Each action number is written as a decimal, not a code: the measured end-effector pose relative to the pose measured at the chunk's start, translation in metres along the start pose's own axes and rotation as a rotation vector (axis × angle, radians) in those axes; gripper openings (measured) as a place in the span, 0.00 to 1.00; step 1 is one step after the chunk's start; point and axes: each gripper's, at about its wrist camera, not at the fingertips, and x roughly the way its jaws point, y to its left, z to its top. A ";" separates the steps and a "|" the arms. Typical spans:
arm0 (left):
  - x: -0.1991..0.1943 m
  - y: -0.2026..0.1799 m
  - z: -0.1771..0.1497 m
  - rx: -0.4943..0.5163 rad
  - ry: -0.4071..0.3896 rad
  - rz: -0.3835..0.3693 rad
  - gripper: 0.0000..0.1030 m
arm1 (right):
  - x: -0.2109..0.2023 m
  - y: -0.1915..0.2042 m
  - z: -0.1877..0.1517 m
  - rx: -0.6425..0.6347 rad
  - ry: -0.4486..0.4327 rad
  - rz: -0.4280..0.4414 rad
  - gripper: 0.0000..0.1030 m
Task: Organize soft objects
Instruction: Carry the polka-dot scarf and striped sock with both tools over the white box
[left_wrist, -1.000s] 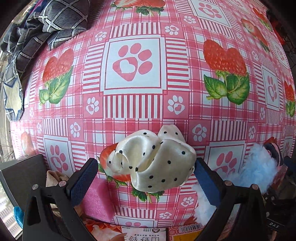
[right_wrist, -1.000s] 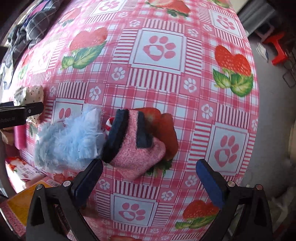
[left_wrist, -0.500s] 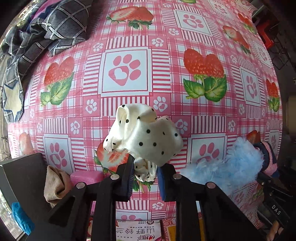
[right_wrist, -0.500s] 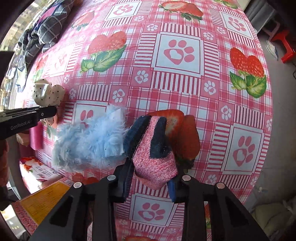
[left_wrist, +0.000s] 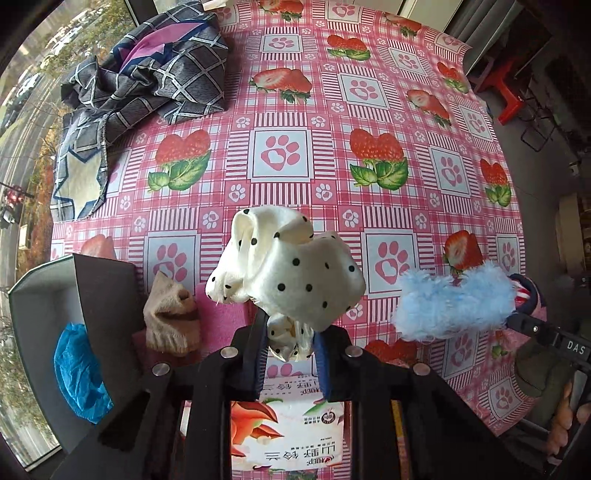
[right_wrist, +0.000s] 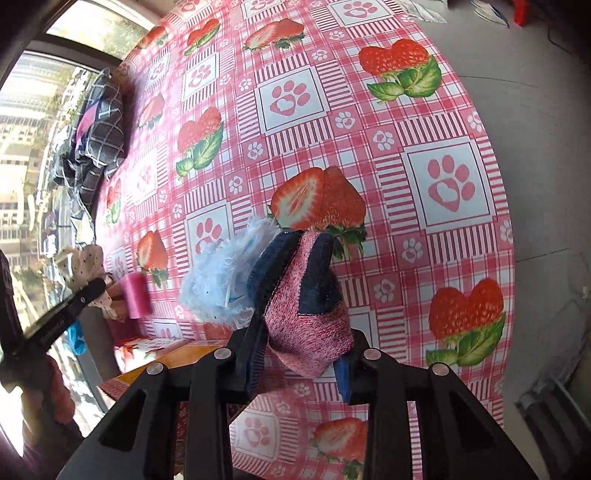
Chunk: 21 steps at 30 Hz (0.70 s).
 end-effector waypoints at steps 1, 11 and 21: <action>-0.007 0.003 -0.007 0.000 -0.005 -0.005 0.23 | -0.004 0.008 -0.004 0.007 -0.015 0.008 0.32; -0.052 0.012 -0.061 0.041 -0.030 -0.032 0.23 | -0.045 0.040 -0.047 -0.008 -0.084 0.037 0.32; -0.071 0.017 -0.102 0.107 -0.032 -0.046 0.23 | -0.060 0.094 -0.084 -0.105 -0.117 -0.024 0.32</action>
